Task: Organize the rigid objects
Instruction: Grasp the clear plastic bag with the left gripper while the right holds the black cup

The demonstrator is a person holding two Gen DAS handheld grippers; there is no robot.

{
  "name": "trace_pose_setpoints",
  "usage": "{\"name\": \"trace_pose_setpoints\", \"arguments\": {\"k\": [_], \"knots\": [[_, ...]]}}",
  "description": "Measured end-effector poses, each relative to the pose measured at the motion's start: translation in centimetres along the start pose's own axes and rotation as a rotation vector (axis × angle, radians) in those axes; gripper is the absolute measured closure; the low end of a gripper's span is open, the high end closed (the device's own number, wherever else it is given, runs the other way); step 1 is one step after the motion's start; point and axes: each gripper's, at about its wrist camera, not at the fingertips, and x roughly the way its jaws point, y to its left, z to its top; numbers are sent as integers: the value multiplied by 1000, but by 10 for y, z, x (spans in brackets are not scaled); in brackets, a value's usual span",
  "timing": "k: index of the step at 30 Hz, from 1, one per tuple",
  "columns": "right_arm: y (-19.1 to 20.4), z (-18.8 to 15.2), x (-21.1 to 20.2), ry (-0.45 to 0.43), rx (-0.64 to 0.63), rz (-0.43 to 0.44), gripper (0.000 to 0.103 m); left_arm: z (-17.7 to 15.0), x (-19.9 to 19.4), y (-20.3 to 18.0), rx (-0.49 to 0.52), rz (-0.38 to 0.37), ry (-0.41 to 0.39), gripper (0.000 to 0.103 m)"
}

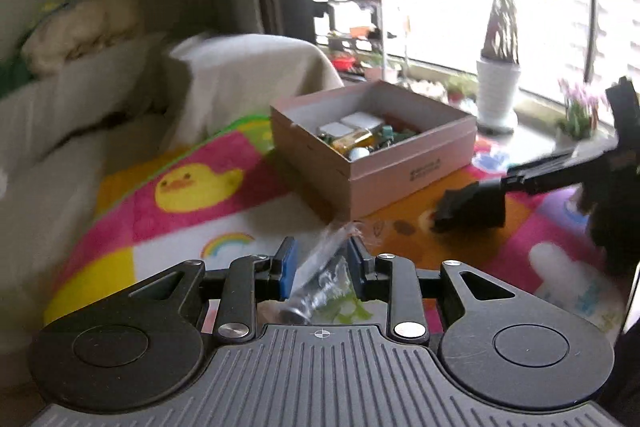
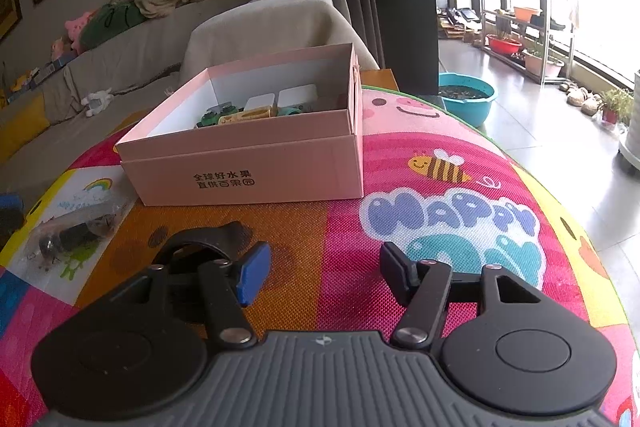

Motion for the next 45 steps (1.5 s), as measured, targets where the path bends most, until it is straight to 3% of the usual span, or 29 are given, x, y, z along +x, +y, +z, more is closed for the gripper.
{"name": "trace_pose_setpoints", "arguments": {"k": [3,6,11,14,17,35,41,45], "knots": [[0,0,0,-3,5,-1,42,0,24,5,18,7,74,72],[-2,-1,0,-8,15,-2,42,-10,42,15,-41,-62,147,72],[-3,-1,0,-8,27,0,42,-15,44,11,-65,-89,136,60],[-3,-1,0,-6,24,-1,41,-16,52,6,-57,-99,171,59],[-3,-1,-1,-7,26,0,41,-18,64,1,-34,-40,200,55],[-9,-2,-11,-51,70,10,39,-23,57,-11,-156,23,169,64],[8,-4,-16,25,63,196,39,-35,51,-16,-179,25,107,63],[39,-9,-22,48,-76,243,39,-41,48,-20,-185,38,63,63]]}}
